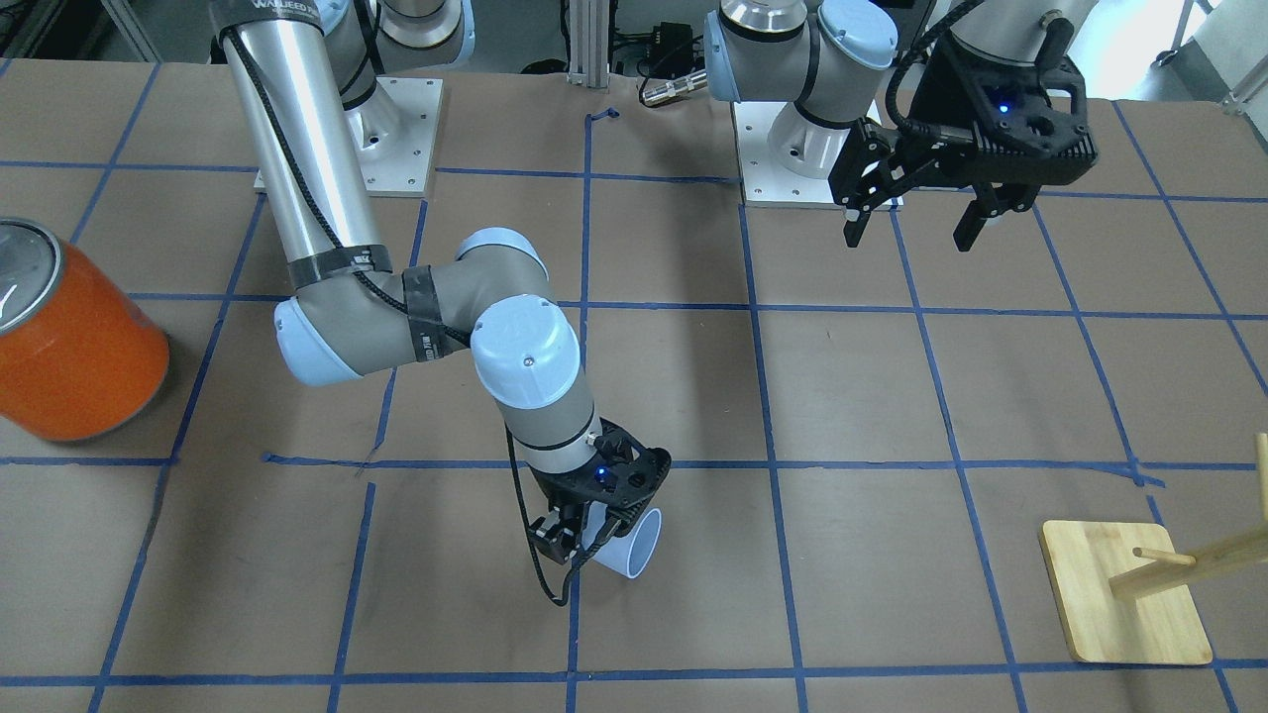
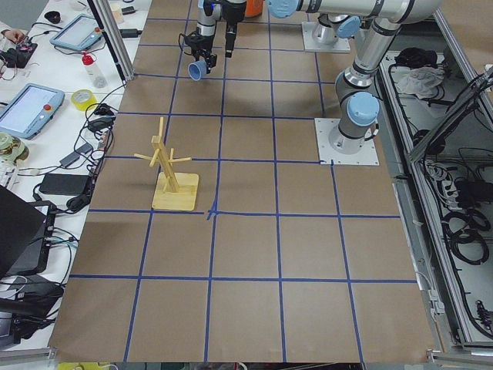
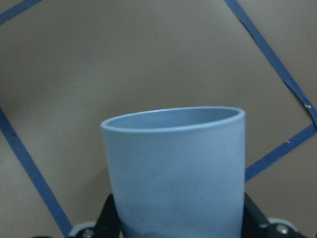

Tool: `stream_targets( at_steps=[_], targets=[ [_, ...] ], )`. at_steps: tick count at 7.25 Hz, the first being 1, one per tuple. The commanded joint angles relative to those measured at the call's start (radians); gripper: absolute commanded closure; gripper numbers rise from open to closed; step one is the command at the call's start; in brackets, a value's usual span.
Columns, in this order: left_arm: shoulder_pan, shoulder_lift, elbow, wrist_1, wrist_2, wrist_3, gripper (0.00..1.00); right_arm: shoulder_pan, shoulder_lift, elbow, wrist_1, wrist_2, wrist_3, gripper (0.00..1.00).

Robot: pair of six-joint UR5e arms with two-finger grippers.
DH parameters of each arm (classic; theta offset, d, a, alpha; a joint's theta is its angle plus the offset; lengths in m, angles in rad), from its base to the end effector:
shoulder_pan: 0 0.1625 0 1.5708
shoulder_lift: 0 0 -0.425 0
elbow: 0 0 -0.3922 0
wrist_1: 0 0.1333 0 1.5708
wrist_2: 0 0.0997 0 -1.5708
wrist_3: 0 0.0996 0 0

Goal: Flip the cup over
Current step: 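Lift the cup with the right gripper and carry it toward the table center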

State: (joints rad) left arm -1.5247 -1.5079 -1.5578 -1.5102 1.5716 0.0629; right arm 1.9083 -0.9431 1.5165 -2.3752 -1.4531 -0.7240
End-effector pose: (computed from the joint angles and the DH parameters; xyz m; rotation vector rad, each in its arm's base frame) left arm -0.1111 -0.4823 0.5313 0.0262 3.1260 -0.2133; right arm 0.3682 -0.6113 0.2203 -1.5604 2.6175 -0.3814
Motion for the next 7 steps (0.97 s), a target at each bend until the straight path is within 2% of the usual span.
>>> stream_targets(
  at_steps=[1, 6, 7],
  targets=[
    [0.0, 0.002, -0.001, 0.001, -0.002, -0.001, 0.0, 0.046, 0.003, 0.004, 0.007, -0.064, -0.236, 0.47],
    [0.0, 0.0, -0.001, 0.001, 0.001, -0.002, 0.0, 0.06, 0.0, 0.048, 0.016, -0.058, -0.399, 0.46],
    [0.0, 0.0, -0.002, -0.001, 0.001, -0.002, 0.0, 0.058, -0.002, 0.05, 0.017, -0.053, -0.397, 0.42]
  ],
)
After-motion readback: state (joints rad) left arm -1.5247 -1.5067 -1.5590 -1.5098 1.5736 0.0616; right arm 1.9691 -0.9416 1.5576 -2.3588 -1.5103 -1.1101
